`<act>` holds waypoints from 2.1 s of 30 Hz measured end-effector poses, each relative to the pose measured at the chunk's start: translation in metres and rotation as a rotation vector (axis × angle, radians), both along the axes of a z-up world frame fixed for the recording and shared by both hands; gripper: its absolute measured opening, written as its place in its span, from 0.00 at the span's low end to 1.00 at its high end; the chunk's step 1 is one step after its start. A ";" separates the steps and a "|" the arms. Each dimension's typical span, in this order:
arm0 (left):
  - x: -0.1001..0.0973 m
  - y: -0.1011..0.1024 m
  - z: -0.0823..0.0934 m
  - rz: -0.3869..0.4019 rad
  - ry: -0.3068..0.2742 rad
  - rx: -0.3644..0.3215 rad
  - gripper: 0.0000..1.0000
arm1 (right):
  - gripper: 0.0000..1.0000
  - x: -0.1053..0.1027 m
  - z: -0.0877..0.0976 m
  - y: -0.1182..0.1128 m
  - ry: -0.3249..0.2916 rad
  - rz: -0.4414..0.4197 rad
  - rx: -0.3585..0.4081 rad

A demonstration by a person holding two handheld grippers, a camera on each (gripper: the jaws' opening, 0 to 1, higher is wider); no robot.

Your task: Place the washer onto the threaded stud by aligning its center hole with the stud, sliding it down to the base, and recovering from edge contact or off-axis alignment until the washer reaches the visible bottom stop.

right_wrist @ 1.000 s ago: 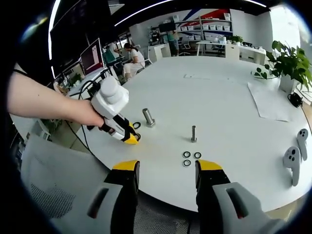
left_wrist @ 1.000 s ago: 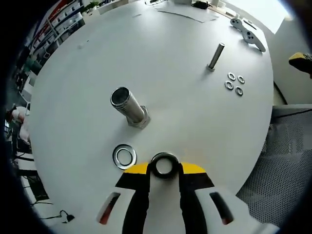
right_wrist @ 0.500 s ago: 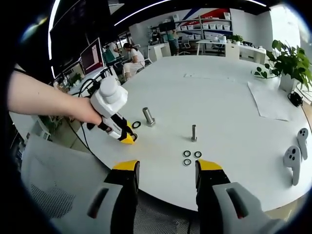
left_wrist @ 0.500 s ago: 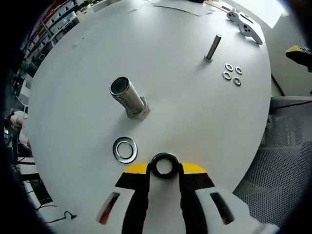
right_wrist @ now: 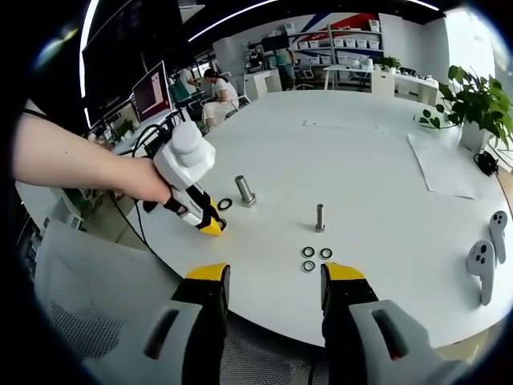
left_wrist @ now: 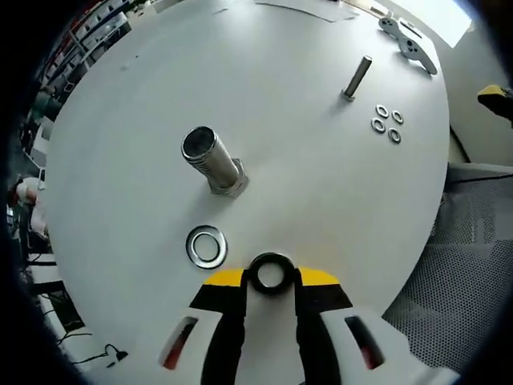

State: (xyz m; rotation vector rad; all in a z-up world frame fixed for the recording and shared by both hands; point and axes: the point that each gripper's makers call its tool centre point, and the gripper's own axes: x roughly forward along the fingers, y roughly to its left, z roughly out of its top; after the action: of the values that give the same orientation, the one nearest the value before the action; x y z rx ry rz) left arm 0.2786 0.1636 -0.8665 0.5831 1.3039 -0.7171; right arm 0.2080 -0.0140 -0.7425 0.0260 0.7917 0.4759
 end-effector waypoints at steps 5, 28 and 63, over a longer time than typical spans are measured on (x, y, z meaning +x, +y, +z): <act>-0.001 0.000 0.002 -0.012 -0.029 -0.004 0.19 | 0.47 0.000 0.000 0.000 0.000 0.003 -0.002; 0.018 -0.007 0.038 -0.074 -0.128 -0.071 0.18 | 0.47 0.000 -0.002 -0.003 0.010 -0.008 -0.005; 0.069 -0.034 0.069 -0.196 -0.239 -0.053 0.18 | 0.47 0.000 -0.002 -0.002 0.010 0.001 -0.004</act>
State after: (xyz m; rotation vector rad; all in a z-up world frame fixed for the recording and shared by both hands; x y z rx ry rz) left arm 0.3480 0.1297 -0.7974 0.7372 1.0128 -0.8135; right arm 0.2076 -0.0156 -0.7445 0.0242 0.8022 0.4757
